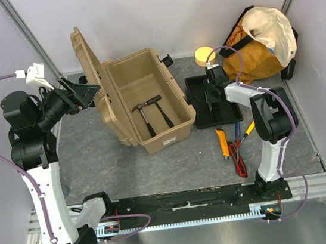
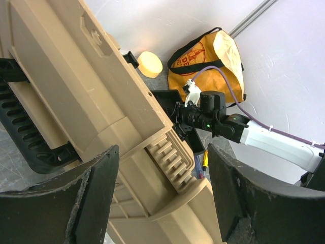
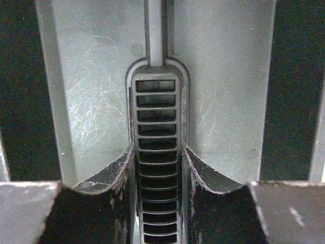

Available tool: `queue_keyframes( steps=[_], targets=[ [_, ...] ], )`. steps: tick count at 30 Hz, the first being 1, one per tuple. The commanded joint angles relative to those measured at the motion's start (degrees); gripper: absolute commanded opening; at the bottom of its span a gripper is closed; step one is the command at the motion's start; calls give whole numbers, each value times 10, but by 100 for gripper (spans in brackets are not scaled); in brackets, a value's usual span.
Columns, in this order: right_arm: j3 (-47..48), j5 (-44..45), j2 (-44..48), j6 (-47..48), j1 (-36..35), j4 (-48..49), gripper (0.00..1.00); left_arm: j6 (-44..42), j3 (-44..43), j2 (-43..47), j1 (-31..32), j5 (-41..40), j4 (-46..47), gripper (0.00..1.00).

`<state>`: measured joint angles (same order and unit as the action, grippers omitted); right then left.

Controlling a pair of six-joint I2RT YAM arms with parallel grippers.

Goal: Pack the tool kit

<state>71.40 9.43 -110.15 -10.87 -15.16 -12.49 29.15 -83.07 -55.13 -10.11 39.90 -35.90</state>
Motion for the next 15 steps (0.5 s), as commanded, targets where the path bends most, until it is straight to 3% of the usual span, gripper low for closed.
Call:
queue_keyframes(
  steps=[1,3,15],
  targets=[
    [1,20,0,11,6,0,9,-23,-8,0,3,-3,7,76],
    [-2,30,14,16,4,0,0,-23,-9,1,2,-3,7,76],
    [8,154,183,47,-7,-27,0,-23,-10,5,3,-6,7,76]
  ],
)
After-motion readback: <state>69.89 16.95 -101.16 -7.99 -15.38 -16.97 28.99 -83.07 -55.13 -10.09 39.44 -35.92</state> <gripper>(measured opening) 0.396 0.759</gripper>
